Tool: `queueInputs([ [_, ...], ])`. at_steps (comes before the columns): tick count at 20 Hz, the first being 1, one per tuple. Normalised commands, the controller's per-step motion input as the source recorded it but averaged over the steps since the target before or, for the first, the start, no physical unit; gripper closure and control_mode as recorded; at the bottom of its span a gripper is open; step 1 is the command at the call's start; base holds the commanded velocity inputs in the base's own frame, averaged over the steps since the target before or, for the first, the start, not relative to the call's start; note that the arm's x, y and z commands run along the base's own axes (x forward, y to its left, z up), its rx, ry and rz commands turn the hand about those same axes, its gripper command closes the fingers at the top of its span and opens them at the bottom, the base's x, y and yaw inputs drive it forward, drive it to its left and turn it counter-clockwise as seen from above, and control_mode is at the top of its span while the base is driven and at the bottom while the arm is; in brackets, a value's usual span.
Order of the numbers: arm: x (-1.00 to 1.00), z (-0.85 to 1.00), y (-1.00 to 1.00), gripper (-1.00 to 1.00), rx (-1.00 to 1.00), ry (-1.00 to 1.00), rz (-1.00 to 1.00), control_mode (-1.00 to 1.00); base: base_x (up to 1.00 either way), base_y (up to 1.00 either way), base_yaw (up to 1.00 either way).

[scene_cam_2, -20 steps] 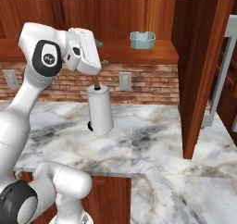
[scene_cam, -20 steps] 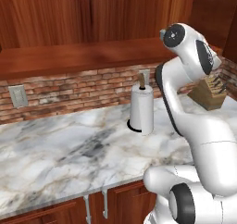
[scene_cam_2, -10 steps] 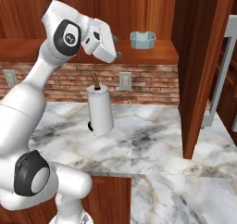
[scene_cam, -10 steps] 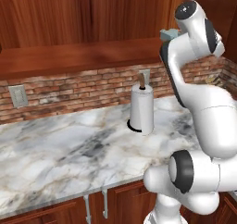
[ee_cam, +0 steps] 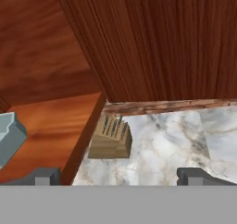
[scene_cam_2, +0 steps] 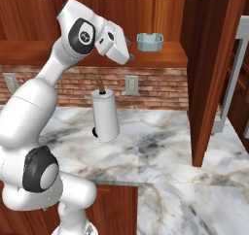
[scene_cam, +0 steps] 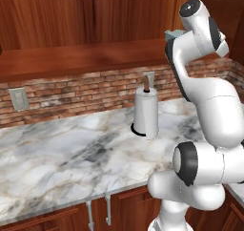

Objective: Retrieve the tupperware and aluminum foil from the cabinet and place them on the dining counter near the plate with lime and mushroom to prepare for storing leftovers.

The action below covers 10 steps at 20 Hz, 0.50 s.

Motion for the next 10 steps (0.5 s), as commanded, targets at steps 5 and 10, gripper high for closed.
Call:
queueInputs([
  [5, 0.38, -0.27, -0.20, -1.00, -0.03, 0.00, 0.02, -1.00, 0.00, 0.00, 0.00],
  [10, 0.54, 0.00, -0.12, -1.00, 0.00, -0.01, 0.03, -1.00, 0.00, 0.00, 0.00],
])
